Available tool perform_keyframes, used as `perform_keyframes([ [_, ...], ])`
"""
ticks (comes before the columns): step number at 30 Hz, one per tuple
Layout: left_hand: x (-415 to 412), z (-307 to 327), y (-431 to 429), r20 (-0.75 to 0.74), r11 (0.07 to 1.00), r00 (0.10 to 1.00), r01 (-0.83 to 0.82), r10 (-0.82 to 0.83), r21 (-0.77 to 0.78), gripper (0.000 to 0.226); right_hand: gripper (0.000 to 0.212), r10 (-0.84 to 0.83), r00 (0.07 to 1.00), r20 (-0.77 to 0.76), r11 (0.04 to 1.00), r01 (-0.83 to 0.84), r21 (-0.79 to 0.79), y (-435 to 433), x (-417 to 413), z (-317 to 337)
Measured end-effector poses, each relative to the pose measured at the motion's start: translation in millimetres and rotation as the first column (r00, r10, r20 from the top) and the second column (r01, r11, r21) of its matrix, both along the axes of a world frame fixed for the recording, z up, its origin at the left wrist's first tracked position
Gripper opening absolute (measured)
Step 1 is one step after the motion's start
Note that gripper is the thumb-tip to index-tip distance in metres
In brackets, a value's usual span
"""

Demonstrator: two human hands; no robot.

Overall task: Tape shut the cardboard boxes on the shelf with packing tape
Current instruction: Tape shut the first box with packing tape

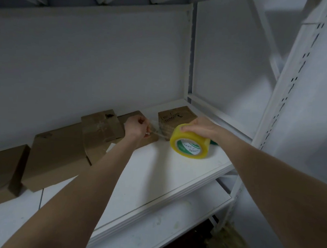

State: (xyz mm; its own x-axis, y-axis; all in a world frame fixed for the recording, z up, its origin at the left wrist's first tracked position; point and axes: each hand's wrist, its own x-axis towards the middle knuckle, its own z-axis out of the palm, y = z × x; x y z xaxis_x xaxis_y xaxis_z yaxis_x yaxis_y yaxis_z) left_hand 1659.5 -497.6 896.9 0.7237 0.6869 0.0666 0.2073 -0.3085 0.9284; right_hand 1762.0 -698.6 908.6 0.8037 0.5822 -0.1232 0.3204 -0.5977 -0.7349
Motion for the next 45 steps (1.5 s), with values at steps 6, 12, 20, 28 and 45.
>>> perform_keyframes([
  [6,-11.4,7.3,17.6,0.004,0.997,0.998,-0.061,0.061,0.042,0.022,0.069,0.018,0.934,0.356,0.943,0.103,-0.316,4.9,-3.2,-12.9],
  [12,-25.1,-8.6,23.2,-0.001,0.999,0.999,-0.047,0.047,0.002,0.012,0.065,0.139,0.892,0.429,0.895,0.072,-0.440,16.9,-14.3,-26.7],
  [20,-37.7,-29.5,6.5,0.001,1.000,1.000,0.002,-0.002,-0.028,0.008,0.058,0.213,0.854,0.475,0.838,0.091,-0.538,29.7,-28.2,-56.3],
  [28,-24.8,-42.4,-8.0,-0.003,0.997,0.998,-0.057,0.058,0.059,0.013,0.042,-0.096,0.874,0.476,0.952,0.221,-0.213,6.3,-7.7,-63.6],
  [45,-12.9,-59.4,-11.4,0.008,0.984,0.986,-0.170,0.169,0.055,0.009,0.037,-0.149,0.936,0.317,0.824,0.295,-0.484,-40.0,49.1,-91.8],
])
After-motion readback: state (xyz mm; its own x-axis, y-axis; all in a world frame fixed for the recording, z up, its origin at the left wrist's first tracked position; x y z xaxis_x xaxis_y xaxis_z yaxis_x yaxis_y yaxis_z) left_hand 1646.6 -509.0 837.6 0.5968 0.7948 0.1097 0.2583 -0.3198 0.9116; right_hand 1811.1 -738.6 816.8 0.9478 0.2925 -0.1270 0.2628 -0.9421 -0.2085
